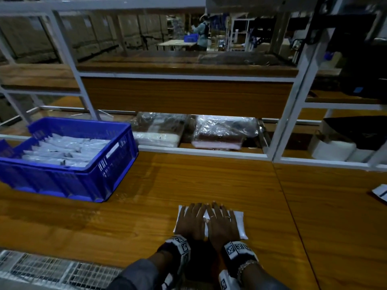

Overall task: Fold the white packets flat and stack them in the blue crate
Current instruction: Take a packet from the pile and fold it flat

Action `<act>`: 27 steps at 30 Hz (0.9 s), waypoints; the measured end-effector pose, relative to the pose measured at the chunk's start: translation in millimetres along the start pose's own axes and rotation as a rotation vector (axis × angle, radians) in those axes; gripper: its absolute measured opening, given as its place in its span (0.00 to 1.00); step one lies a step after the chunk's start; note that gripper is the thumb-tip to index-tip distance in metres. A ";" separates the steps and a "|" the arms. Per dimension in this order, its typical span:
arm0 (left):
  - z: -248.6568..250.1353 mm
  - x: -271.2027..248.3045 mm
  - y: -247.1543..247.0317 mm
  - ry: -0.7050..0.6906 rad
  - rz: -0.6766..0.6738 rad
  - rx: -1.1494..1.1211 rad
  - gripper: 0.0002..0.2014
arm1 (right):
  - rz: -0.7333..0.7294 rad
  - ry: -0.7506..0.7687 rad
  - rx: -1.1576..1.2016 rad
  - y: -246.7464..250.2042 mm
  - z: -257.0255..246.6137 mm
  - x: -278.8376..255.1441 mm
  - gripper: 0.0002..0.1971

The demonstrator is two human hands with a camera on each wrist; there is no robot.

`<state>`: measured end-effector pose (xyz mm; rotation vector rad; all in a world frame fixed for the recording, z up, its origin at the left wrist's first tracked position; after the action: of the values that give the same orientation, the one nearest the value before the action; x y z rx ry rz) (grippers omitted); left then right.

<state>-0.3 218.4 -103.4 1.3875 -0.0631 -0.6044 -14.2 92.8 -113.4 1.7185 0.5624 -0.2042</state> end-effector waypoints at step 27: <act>-9.9 -1.8 -21.8 0.119 -0.003 -0.119 0.26 | 0.142 0.052 -0.077 11.8 9.6 -22.1 0.30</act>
<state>-6.0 226.7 -125.2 1.3059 0.0695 -0.5187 -26.2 76.5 -95.8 1.6853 0.4777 -0.0370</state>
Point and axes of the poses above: each hand's wrist, its own x-axis towards the middle knuckle, its own y-axis out of the back of the hand, z = x × y, the point moved 4 cm from there along x, towards the middle knuckle, and after that the axes turned 15 degrees about -z, right-handed, at the moved point
